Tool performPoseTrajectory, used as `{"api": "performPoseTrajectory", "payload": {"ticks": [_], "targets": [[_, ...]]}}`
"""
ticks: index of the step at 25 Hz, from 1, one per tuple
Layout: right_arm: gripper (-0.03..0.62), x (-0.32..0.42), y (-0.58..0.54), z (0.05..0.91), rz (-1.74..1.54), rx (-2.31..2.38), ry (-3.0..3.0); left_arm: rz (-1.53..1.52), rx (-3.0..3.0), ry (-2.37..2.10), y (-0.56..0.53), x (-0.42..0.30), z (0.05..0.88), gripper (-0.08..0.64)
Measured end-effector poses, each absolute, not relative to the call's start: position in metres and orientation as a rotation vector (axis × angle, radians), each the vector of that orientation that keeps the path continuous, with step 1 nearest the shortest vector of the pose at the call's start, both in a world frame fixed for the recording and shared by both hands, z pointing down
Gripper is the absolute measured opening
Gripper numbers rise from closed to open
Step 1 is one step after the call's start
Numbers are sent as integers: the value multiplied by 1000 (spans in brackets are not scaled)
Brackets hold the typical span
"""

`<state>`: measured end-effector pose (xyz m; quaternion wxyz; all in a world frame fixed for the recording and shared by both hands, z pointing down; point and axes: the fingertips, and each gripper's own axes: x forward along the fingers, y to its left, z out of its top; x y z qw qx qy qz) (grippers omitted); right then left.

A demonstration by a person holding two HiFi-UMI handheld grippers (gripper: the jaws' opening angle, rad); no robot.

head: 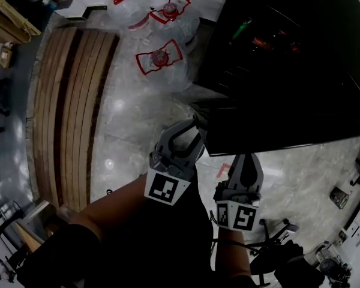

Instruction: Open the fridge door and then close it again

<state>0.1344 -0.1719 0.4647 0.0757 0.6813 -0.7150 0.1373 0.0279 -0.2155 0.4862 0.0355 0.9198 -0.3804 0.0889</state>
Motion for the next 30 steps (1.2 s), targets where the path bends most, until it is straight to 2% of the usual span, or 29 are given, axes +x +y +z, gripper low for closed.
{"api": "performPoseTrajectory", "payload": {"ticks": [30], "targets": [[15,126,-177,451,390,2042,-2194,289,2869,-1141,-226,28,483,91]]}}
